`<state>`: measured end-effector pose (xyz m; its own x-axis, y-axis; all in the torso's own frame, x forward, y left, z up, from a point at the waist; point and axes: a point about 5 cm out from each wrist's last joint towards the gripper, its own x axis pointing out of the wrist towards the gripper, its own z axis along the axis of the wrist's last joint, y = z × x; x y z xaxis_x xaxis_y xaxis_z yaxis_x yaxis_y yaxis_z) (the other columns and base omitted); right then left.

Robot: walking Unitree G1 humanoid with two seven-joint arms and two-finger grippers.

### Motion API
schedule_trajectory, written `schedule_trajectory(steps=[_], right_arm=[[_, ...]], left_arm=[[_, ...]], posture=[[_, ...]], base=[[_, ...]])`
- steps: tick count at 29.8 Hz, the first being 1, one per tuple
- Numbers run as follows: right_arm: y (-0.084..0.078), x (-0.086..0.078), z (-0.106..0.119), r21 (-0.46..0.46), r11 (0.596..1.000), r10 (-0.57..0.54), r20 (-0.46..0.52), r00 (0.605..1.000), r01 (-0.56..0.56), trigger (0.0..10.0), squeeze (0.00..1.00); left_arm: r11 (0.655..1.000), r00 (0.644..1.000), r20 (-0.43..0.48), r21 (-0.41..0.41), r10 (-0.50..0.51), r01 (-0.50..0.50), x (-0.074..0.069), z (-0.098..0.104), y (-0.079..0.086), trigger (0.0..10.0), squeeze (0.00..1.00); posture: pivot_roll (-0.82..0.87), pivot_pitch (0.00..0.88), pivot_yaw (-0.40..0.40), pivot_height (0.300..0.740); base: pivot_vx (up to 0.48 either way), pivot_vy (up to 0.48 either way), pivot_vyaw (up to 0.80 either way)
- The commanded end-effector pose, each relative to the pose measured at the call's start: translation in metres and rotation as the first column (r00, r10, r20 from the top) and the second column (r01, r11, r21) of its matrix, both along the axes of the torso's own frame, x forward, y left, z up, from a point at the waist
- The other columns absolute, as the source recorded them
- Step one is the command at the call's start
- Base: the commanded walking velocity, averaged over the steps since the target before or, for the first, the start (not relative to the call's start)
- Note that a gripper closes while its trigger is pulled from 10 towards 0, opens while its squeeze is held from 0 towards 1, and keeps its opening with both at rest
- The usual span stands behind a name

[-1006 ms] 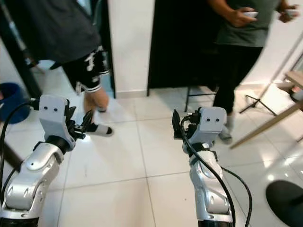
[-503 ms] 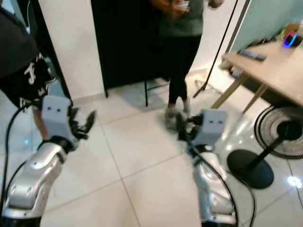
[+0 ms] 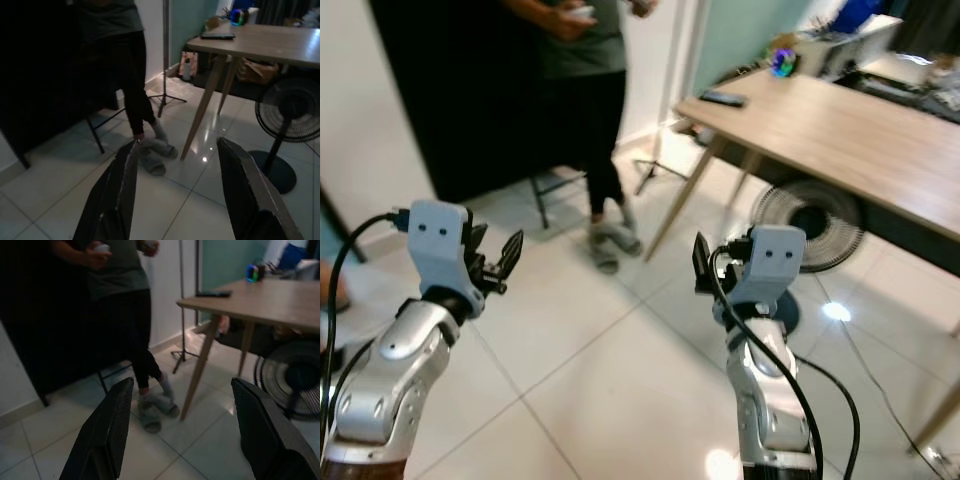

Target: Setting the table

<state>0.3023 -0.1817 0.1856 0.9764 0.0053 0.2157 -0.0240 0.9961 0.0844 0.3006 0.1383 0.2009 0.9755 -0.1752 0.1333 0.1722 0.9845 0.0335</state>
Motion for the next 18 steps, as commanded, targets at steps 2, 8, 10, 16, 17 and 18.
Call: schedule_trajectory(steps=[2, 8, 10, 16, 17, 18], right_arm=[[-0.0017, -0.0003, -0.0021, 0.002, 1.0, -0.004, -0.011, 1.0, 0.004, 10.0, 0.0], [-0.0018, 0.0001, -0.0021, 0.0, 1.0, -0.003, -0.011, 1.0, 0.003, 10.0, 0.0], [-0.0022, 0.0004, -0.0017, -0.001, 1.0, -0.003, -0.01, 1.0, 0.003, 10.0, 0.0], [-0.0023, 0.001, -0.0012, -0.003, 1.0, -0.001, -0.008, 1.0, 0.001, 10.0, 0.0], [-0.0022, 0.0011, -0.0012, -0.003, 1.0, -0.001, -0.007, 1.0, 0.001, 10.0, 0.0], [-0.0021, 0.0011, -0.0012, -0.003, 1.0, 0.0, -0.007, 1.0, 0.0, 10.0, 0.0]], left_arm=[[1.0, 1.0, -0.017, -0.011, -0.004, 0.004, 0.0004, -0.0032, -0.001, 10.0, 0.0], [1.0, 1.0, -0.016, -0.012, -0.008, 0.007, 0.0007, -0.0035, -0.0015, 10.0, 0.0], [1.0, 1.0, -0.015, -0.012, -0.009, 0.008, 0.0009, -0.0034, -0.0019, 10.0, 0.0], [1.0, 1.0, -0.012, -0.012, -0.01, 0.01, 0.001, -0.0031, -0.0021, 10.0, 0.0], [1.0, 1.0, -0.012, -0.012, -0.01, 0.01, 0.001, -0.0031, -0.0021, 10.0, 0.0], [1.0, 1.0, -0.012, -0.011, -0.01, 0.009, 0.0009, -0.0032, -0.0021, 10.0, 0.0]], posture=[[-0.05, 0.0, 0.074, 0.74], [-0.06, 0.0, 0.074, 0.74], [-0.06, 0.0, 0.073, 0.74], [-0.06, 0.0, 0.071, 0.74], [-0.06, 0.0, 0.072, 0.74], [-0.06, 0.0, 0.072, 0.74]], base=[[0.0, 0.0, -0.8], [0.0, 0.0, -0.8], [0.0, 0.0, -0.8], [0.0, 0.0, -0.8], [0.0, 0.0, -0.8], [0.0, 0.0, -0.8]])
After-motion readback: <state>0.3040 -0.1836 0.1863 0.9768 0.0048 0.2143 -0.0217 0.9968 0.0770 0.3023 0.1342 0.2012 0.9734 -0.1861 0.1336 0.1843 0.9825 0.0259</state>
